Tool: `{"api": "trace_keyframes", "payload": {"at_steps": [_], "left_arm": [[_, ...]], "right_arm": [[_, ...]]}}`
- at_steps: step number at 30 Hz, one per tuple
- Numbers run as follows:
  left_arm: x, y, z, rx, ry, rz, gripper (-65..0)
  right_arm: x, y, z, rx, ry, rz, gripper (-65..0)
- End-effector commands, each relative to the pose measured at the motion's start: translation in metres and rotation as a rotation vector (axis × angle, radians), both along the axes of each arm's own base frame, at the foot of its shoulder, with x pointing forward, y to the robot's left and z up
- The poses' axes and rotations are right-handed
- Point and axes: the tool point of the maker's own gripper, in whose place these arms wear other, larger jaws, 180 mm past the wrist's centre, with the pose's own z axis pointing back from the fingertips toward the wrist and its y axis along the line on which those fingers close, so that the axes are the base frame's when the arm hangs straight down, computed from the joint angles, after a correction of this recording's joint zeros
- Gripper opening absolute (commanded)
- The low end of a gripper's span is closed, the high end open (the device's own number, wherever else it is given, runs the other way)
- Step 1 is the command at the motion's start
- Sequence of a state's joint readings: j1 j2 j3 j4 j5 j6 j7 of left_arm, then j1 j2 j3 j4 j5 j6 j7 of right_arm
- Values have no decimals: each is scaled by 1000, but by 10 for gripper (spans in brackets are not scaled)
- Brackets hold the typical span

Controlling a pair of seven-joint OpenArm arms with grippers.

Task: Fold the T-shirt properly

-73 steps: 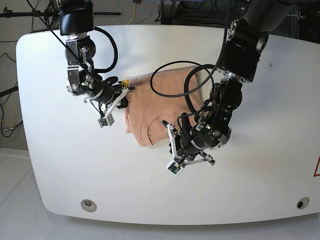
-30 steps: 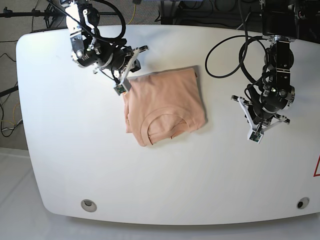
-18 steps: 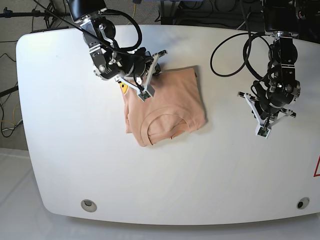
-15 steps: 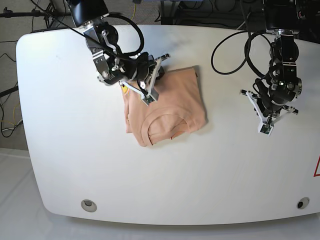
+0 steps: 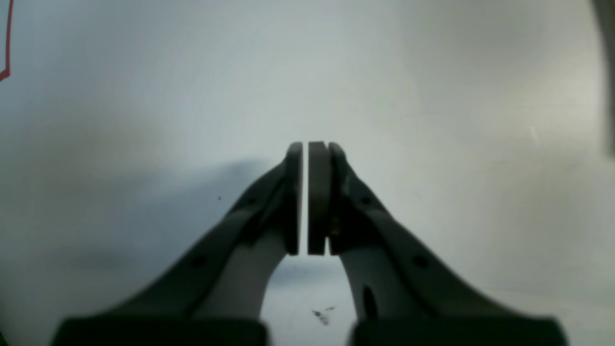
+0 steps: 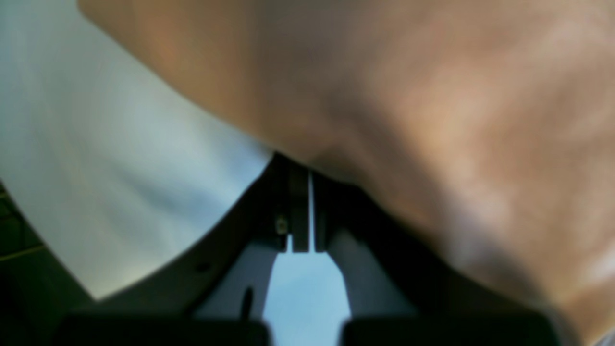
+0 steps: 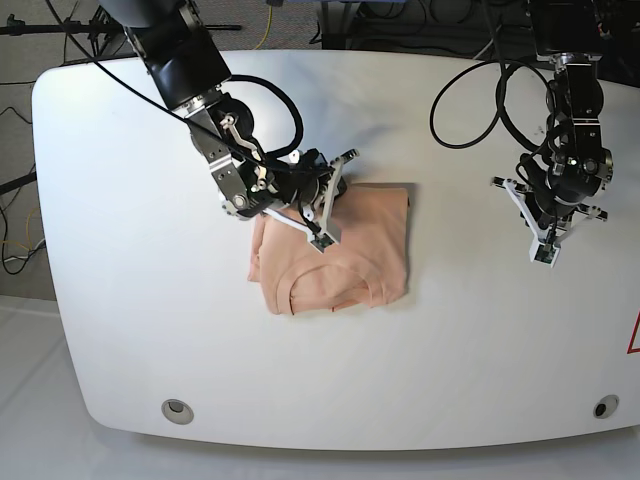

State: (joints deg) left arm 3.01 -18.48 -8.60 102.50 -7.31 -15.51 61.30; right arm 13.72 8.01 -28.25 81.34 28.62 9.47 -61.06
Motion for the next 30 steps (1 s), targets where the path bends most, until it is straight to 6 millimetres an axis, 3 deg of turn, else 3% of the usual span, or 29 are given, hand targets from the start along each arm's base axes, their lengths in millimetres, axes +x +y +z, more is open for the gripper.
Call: {"api": "trace_keyframes", "payload": {"at_steps": [1,11,19,23,27,30], "left_arm": [[4,5,11,16,-37,2,-650],[0,11,10,16,-34,21,-650],[-2,14,8,21,-28,25,-650],[-3,29,15,40,-40,54,-650],[-5,48,22,45,-60,110,-650],[-7,61,28,51,-76,151,-650]], "right_arm": [[22,3,7,-10,-31,-8,-645],[51,-2,8,-24,-51,-34,-645],[51,-1,16,-8,-74,-34,-645],[45,-2,29,8,-117,-24,-645],[44,-23,47,12,-159,-62,-645],[46,-49,59,10,-159,-154,-645]]}}
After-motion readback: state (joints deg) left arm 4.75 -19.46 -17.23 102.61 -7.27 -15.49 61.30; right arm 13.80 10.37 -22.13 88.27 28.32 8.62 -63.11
